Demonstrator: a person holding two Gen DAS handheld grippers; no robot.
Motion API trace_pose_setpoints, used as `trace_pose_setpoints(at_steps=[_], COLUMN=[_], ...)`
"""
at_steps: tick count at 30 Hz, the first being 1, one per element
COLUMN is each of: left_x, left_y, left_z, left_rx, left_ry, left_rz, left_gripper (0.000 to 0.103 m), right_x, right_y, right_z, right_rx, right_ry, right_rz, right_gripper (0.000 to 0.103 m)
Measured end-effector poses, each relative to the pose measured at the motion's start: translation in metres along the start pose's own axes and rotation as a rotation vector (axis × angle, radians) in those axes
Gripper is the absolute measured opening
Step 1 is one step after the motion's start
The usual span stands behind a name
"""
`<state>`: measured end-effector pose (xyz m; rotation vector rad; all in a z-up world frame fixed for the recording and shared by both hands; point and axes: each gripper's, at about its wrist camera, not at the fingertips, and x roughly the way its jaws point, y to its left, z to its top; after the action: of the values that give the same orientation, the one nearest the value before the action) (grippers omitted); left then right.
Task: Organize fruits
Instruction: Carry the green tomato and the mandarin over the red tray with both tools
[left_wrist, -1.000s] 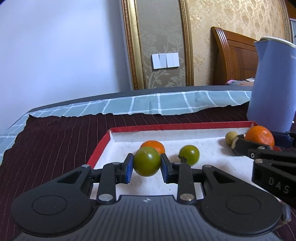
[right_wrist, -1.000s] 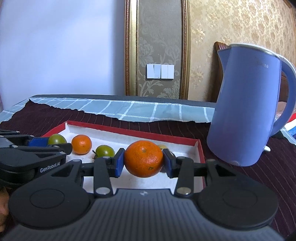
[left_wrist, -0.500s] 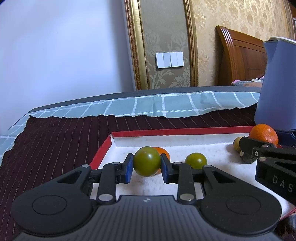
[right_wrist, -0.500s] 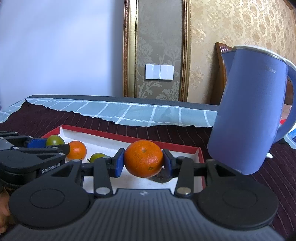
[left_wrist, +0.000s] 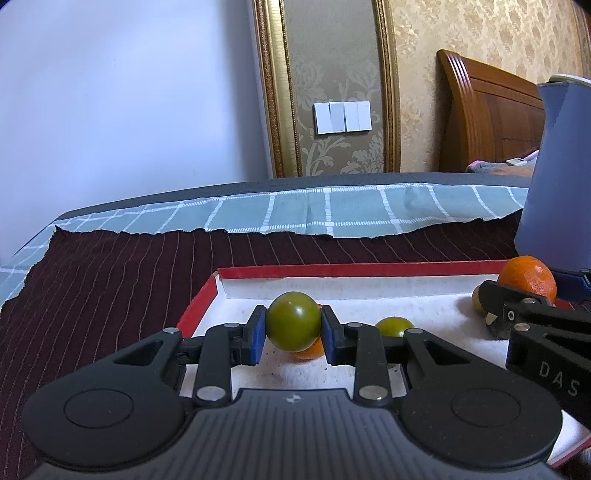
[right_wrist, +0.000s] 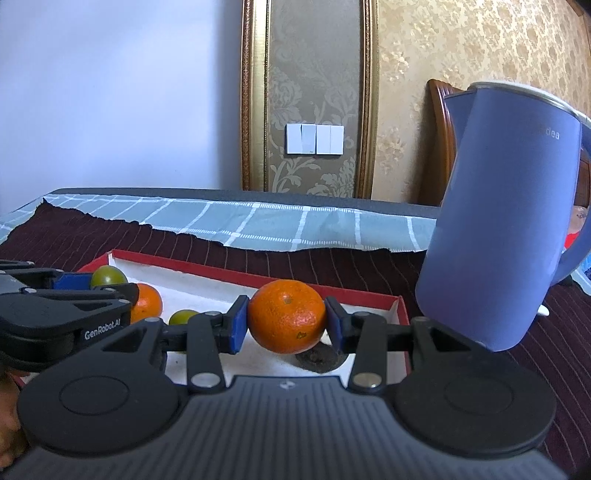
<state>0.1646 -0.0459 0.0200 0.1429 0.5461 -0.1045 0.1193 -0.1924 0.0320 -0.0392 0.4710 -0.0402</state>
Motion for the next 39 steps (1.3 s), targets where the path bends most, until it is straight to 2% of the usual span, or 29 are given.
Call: trace_pose_setpoints(at_steps=[39], left_x=[0.013], left_y=[-0.007], left_z=[0.009], left_rx=[0.003], left_ry=[0.000], left_rz=[0.018], left_gripper=[0.030], right_x=[0.015], right_y=[-0.005], right_z=[0.010], right_rx=[0.032], right_ry=[-0.005], right_rz=[-0.010], right_gripper=[0.041])
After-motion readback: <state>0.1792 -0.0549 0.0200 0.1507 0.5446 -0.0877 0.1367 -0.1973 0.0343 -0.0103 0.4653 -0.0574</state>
